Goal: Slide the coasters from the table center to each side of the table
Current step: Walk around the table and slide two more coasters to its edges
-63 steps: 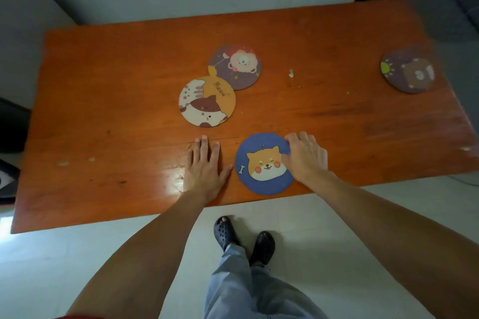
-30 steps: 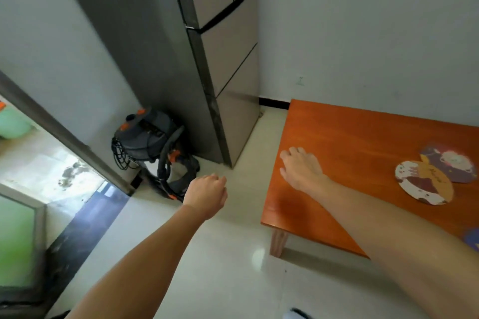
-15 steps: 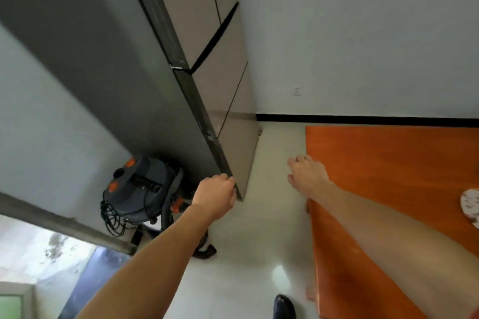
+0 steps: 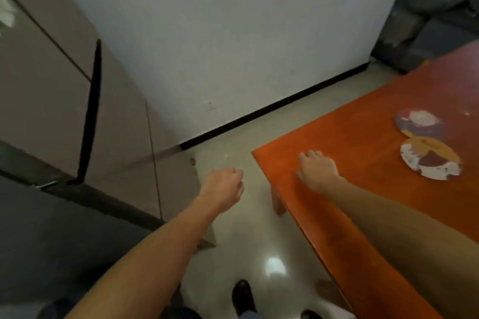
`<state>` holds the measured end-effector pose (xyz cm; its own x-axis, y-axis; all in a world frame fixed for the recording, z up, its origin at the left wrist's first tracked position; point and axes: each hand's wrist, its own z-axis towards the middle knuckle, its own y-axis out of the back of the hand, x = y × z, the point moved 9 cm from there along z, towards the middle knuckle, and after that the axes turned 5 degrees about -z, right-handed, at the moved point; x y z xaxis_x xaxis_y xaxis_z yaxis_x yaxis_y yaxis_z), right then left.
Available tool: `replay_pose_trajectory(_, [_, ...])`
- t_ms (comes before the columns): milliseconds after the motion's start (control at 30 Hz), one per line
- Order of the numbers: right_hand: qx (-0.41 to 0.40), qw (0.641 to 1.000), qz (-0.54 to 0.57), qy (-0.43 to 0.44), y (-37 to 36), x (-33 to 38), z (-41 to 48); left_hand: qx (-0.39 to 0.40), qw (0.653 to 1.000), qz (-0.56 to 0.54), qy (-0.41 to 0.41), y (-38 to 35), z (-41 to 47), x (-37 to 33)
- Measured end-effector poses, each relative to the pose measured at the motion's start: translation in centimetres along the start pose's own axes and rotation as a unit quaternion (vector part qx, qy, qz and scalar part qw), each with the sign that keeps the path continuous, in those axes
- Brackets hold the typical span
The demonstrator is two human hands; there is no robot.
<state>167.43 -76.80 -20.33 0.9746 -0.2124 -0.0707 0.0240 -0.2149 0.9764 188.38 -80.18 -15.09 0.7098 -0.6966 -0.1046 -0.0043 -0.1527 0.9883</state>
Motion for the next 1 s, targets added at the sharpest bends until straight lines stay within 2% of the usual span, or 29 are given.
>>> replay_pose_trajectory(133, [0.017,0.993,0.048,-0.107,-1.2,-3.8,-0.6,0.009,0.994,-0.008,-0.106,0.5,5.9,-1.2])
replay_pose_trajectory(300, [0.034,0.971,0.097,-0.215,-3.6,-10.0,-4.1,0.045,0.974,0.016,-0.223,-1.4,11.2,-7.4])
replay_pose_trajectory(533, [0.054,0.9,0.146,-0.408,-9.0,-21.2,-8.3,0.076,0.941,0.037,-0.329,-5.8,16.9,-15.7])
replay_pose_trajectory(667, [0.057,0.844,0.195,-0.496,-12.2,-26.5,-7.9,0.097,0.935,0.043,-0.338,-9.5,20.7,-17.3])
replay_pose_trajectory(767, [0.028,0.797,0.235,-0.555,-13.5,-30.2,-7.6,0.112,0.933,0.043,-0.339,-12.5,22.4,-17.9])
replay_pose_trajectory(867, [-0.008,0.734,0.278,-0.619,-14.6,-34.2,-8.1,0.145,0.934,0.037,-0.323,-15.9,23.3,-17.6])
replay_pose_trajectory(933, [-0.028,0.687,0.308,-0.657,-15.4,-36.8,-8.6,0.143,0.937,0.046,-0.316,-17.4,23.8,-17.2])
replay_pose_trajectory(1000, [-0.038,0.659,0.316,-0.681,-16.0,-38.9,-8.6,0.129,0.94,0.042,-0.312,-18.3,24.1,-16.9])
